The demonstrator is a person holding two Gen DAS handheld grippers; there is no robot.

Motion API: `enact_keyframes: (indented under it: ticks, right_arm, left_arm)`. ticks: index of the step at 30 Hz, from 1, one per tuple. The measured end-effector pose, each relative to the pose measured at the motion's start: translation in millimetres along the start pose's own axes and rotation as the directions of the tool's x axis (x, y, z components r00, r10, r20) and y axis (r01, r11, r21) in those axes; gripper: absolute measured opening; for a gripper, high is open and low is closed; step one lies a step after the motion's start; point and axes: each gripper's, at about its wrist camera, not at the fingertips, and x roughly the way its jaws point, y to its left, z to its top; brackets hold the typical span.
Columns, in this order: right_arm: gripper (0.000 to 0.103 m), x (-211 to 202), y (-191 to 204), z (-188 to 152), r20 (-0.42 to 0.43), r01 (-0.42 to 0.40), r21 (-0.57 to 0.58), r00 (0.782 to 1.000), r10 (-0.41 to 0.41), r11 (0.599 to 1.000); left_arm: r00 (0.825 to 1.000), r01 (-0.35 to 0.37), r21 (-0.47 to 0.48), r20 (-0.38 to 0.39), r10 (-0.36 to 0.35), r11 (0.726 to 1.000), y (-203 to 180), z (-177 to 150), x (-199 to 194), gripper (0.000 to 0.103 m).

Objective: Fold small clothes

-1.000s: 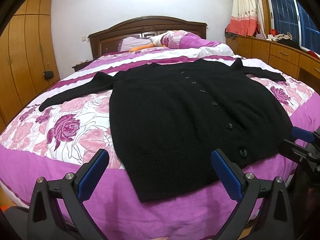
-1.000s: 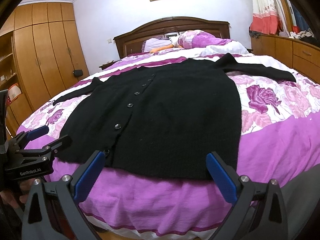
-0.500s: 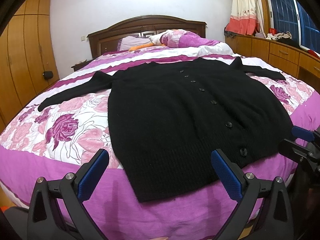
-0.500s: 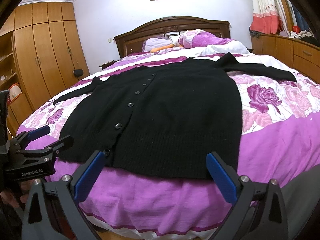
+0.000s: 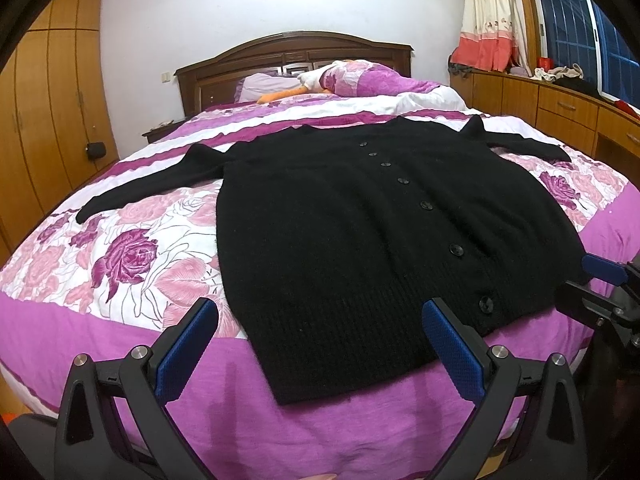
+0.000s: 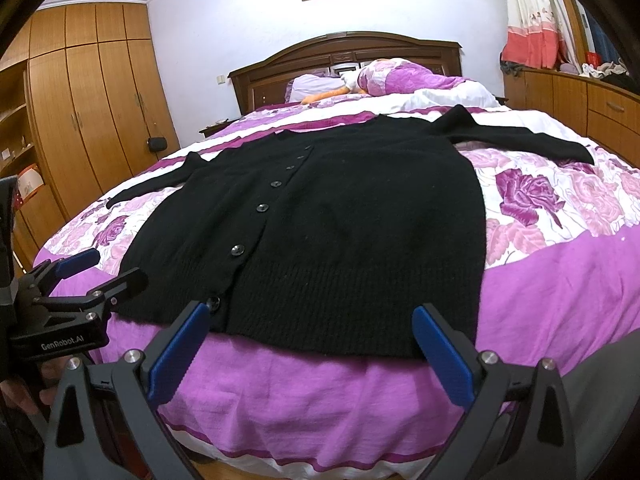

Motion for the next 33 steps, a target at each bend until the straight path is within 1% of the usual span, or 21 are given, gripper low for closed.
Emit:
enact_keyframes:
  ticks: [22,24,26,28,33]
  right_arm:
    - [0.103,3,1,-3,-0.01,-0.006,-0.006,1.0,0.006,1.0]
    - [0.103,5,3,0,-0.017,-0.017,-0.007,1.0,0.016,1.0]
    - [0.103,8,5,4,-0.019,-0.034,-0.018,0.999,0.034,0.999]
    - [0.103,10,8,10,-0.006,-0.035,-0.041,0.999,0.035,0.999]
    - [0.103,19,20,32,0.011,-0.065,-0.116,0.998,0.067,0.991]
  left_arm:
    - [1.0,0.0,-0.003,-0.002,0.0,1.0,-1,2,0,0.09]
    - [1.0,-0.001,-0.016,0.001,0.001,1.0,1,4,1,0.09]
    - [1.0,0.024,-0.066,-0.005,-0.024,0.998,9,11,5,0.09]
    - [0.999,0.045,-0.108,-0.018,-0.048,0.993,17,20,12,0.09]
    - [0.997,0.047,-0.153,-0.061,-0.057,0.987,40,38,37,0.09]
